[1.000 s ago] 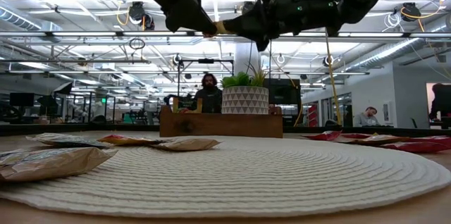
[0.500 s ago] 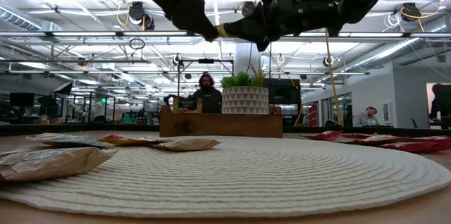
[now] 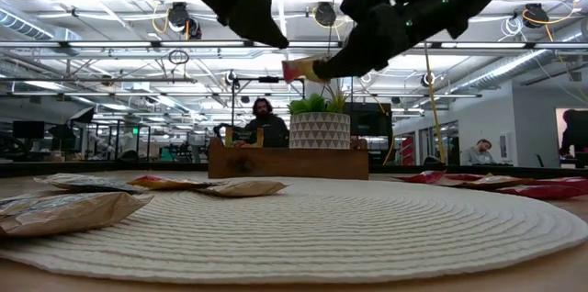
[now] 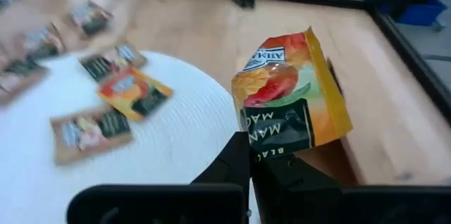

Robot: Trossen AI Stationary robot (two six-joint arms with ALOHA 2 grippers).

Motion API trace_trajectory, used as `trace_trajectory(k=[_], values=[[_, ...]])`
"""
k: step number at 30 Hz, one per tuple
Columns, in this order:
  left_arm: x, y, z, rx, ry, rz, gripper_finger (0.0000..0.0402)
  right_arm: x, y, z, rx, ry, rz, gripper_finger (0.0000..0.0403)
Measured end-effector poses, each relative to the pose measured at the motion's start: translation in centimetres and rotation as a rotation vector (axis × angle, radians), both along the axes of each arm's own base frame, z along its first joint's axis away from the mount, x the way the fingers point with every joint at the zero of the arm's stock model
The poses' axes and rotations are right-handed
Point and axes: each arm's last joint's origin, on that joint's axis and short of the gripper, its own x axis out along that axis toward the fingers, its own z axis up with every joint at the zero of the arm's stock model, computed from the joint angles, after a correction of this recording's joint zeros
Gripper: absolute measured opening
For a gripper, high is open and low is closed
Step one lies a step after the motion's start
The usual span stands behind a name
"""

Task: Pick & Place Tea
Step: Put the mango tea bag into the wooden organizer

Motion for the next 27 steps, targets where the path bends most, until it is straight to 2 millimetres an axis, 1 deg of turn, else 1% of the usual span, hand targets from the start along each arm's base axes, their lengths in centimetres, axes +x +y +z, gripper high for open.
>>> trace_trajectory(k=[3,5,7,10,13,15,18,20,22,25,27], values=[[0.2,0.0,0.2,-0.032,-0.036,-0.014,0.0299,-0.3,0.7,0.5,-0.036,0.064,0.042,0.0],[0.3,0.5,0.3,-0.1,-0.078,-0.032,0.0295,0.0,1.2,1.3,-0.057,0.073,0.076,0.0],[0.5,1.3,0.3,-0.217,-0.109,-0.078,0.0289,0.2,1.8,1.9,-0.074,0.108,0.11,0.0],[0.7,2.9,0.2,-0.439,-0.127,-0.197,0.0279,0.5,2.6,2.5,-0.103,0.173,0.162,0.0],[0.7,4.4,0.7,-0.642,-0.125,-0.284,0.0269,0.4,3.3,2.9,-0.132,0.223,0.212,0.0],[0.7,5.2,1.2,-0.73,-0.124,-0.325,0.0263,0.4,3.8,2.9,-0.154,0.228,0.243,0.0],[0.8,5.8,2.1,-0.837,-0.131,-0.425,0.0257,0.4,4.3,2.9,-0.164,0.23,0.267,0.0],[0.9,5.9,2.8,-0.899,-0.132,-0.516,0.0255,0.4,4.5,2.9,-0.166,0.225,0.272,0.0],[1.2,5.9,3.3,-0.936,-0.13,-0.562,0.0256,0.4,4.6,2.9,-0.166,0.221,0.275,0.0],[1.5,5.6,3.5,-0.941,-0.116,-0.555,0.0257,0.5,4.6,3.0,-0.167,0.215,0.275,0.0],[2.1,5.5,3.5,-0.92,-0.113,-0.548,0.0257,0.6,4.6,2.8,-0.167,0.217,0.275,0.0]])
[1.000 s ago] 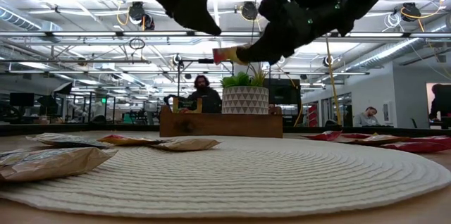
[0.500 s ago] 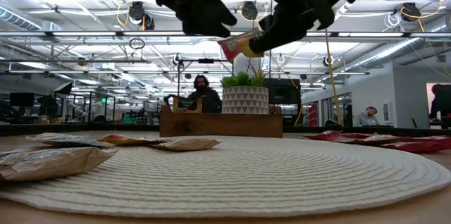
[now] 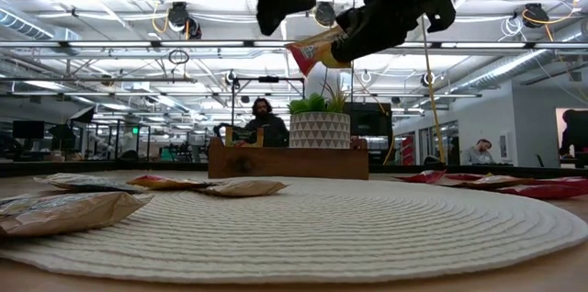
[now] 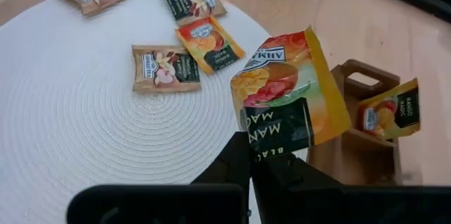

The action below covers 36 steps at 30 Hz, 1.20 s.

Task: Pick & Place Tea
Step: Put the mango tea bag into the wooden organizer

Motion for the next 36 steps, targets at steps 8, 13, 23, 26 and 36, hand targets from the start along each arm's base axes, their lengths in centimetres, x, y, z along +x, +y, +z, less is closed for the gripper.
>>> trace_trajectory(k=[8,13,23,26,36], values=[[1.4,0.3,-2.2,0.039,0.077,0.017,0.0257,0.7,0.0,-1.0,0.0,0.016,0.001,0.0],[1.9,0.6,-3.4,0.04,0.118,0.029,0.0257,0.9,0.0,-0.7,0.0,-0.02,0.001,0.0],[2.5,0.7,-5.0,0.028,0.156,0.018,0.0257,1.1,0.0,-0.5,-0.014,-0.051,0.012,0.0],[2.6,0.7,-4.9,0.029,0.138,0.015,0.0257,1.1,0.0,-0.6,-0.014,-0.046,0.012,0.0],[2.7,0.6,-4.7,0.026,0.119,0.007,0.0257,1.4,0.0,-1.0,-0.014,-0.04,0.012,0.0]])
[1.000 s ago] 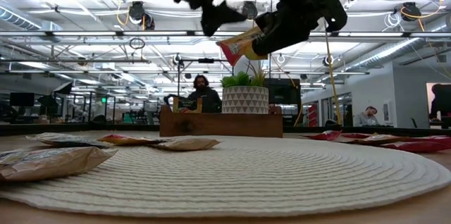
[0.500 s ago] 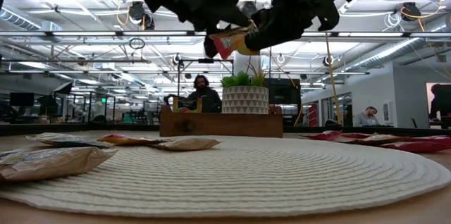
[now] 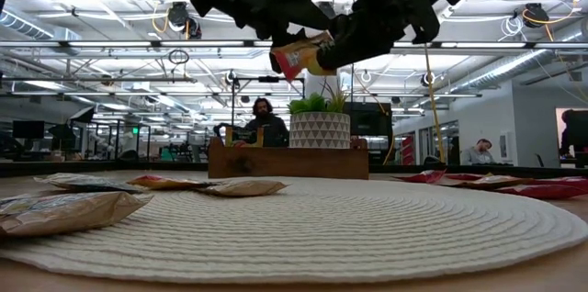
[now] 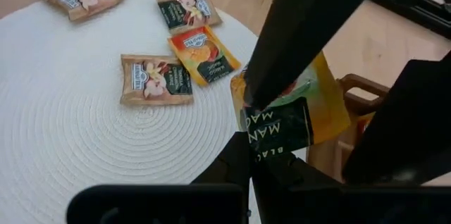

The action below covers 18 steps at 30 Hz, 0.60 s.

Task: Pick & Place Tea
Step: Put the mango tea bag into the wooden organizer

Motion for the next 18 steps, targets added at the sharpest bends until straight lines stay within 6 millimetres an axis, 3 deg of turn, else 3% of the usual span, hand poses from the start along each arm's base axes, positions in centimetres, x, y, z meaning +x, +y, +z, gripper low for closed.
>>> trace_trajectory(k=[6,14,18], values=[[0.03,-0.26,0.02,0.003,-0.003,-0.008,0.0219,0.0,0.0,-0.01,-0.001,0.001,-0.001,0.0],[0.11,-0.33,0.18,-0.004,-0.025,-0.029,0.0033,0.0,0.0,-0.01,-0.001,0.001,-0.001,0.0],[0.15,-0.35,0.26,0.002,-0.037,-0.037,0.0007,0.0,-0.01,0.0,0.0,0.001,-0.003,0.0]])
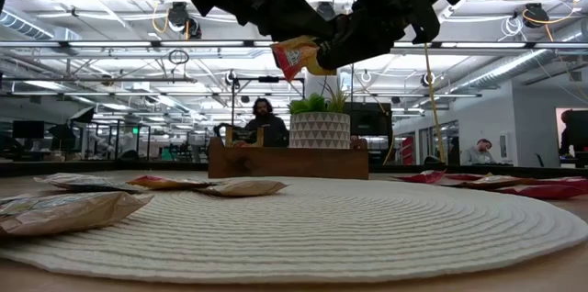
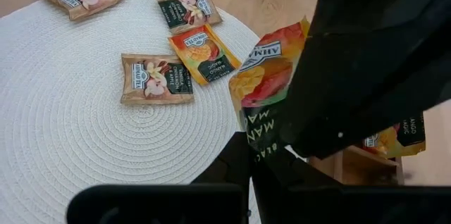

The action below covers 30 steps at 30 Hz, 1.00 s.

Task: Pick & Place Tea
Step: Put the mango tea bag into the wooden organizer

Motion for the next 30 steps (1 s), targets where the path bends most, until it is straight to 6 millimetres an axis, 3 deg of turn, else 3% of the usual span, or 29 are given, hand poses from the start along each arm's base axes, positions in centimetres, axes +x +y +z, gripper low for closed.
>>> trace_trajectory(k=[11,16,22,26,30], values=[[0.0,-0.1,0.0,0.011,-0.008,-0.018,0.0002,0.1,0.0,0.1,0.019,-0.006,-0.021,0.0],[-0.1,0.0,0.2,0.034,-0.013,-0.012,0.0002,0.0,-0.4,0.0,0.018,0.006,-0.15,0.001],[-0.7,0.0,1.0,0.088,-0.031,0.004,0.0001,-0.6,-0.7,-0.6,-0.021,0.087,-0.27,0.0096],[-1.5,0.3,2.0,0.223,-0.031,0.09,0.0001,-1.0,-0.7,-0.9,-0.008,0.143,-0.288,0.0162],[-2.8,0.3,3.1,0.342,-0.06,0.112,0.0001,-1.3,-0.8,-1.1,-0.01,0.171,-0.329,0.0201]])
